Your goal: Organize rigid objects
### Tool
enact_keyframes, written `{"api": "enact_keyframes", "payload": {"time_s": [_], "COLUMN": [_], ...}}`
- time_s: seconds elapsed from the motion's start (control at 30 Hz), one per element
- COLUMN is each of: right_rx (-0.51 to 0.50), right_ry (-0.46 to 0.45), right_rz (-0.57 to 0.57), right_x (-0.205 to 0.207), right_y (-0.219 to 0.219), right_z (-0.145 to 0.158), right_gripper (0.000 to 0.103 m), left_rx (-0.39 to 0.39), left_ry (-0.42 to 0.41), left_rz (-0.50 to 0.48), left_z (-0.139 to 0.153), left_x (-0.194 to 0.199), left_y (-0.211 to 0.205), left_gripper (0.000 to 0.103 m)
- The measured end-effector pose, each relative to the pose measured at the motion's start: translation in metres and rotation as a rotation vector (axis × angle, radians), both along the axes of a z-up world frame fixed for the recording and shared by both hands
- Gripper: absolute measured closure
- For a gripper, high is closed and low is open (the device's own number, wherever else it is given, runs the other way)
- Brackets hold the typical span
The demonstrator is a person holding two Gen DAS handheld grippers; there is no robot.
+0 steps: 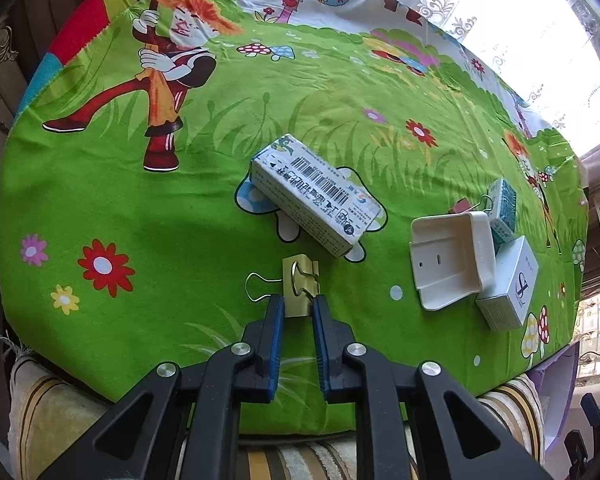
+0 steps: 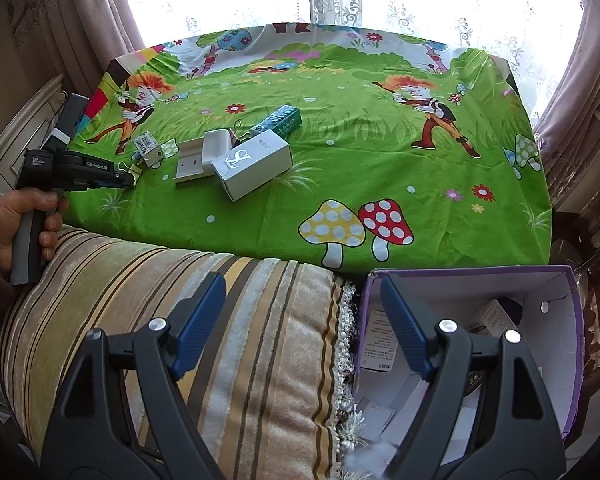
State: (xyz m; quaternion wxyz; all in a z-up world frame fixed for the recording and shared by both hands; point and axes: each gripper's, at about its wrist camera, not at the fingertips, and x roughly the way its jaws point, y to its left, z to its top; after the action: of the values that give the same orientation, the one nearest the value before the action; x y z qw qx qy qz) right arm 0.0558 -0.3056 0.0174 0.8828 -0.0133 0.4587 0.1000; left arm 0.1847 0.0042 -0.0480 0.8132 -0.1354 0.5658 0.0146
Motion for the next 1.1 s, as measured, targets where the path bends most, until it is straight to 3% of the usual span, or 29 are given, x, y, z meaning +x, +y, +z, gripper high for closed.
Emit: {"api": "enact_keyframes", "payload": {"time_s": [0.33, 0.4, 0.57, 0.6, 0.67, 0.7, 0.73, 0.93, 1.1], "right_rx": [0.008, 0.01, 0.009, 0.007, 0.004, 0.006, 0.012, 0.022, 0.003], "right_ry": [0.003, 0.004, 0.005, 0.003, 0.0, 0.002, 0.006, 0.018, 0.018], "right_rz": [0.005, 0.006, 0.02, 0.024, 0.025, 0.02, 0.014, 0.015, 0.041], "right_x": [0.004, 0.006, 0.007, 0.006, 0.004, 0.004, 0.005, 0.008, 0.007], "right_y": [0.003, 0.004, 0.01, 0.011, 0.01, 0.009, 0.007, 0.01, 0.017], "right_z": [0.0, 0.0, 0.0, 0.001, 0.001, 0.001, 0.0, -0.003, -0.005], "right_gripper": [0.021, 0.02, 0.019, 0.019, 0.019, 0.018, 0.018, 0.018, 0.018], "left_rx": [-0.022, 0.002, 0.02, 0.027, 0.046, 0.057, 0.07, 0.241, 0.271], "left_ry": [-0.048, -0.057, 0.005, 0.025, 0.043, 0.036, 0.023, -0.071, -0.031], "left_rz": [-0.046, -0.072, -0.098, -0.097, -0.117, -0.14, -0.169, -0.329, -0.34], "left_z": [0.01, 0.013, 0.003, 0.001, 0.0, 0.002, 0.005, 0.02, 0.009], "left_x": [-0.011, -0.016, -0.012, -0.012, -0.016, -0.02, -0.023, -0.03, -0.011], "left_y": [-0.006, -0.011, -0.016, -0.015, -0.014, -0.015, -0.015, -0.031, -0.041], "left_gripper": [0.088, 0.088, 0.086, 0.084, 0.065, 0.049, 0.042, 0.042, 0.042]}}
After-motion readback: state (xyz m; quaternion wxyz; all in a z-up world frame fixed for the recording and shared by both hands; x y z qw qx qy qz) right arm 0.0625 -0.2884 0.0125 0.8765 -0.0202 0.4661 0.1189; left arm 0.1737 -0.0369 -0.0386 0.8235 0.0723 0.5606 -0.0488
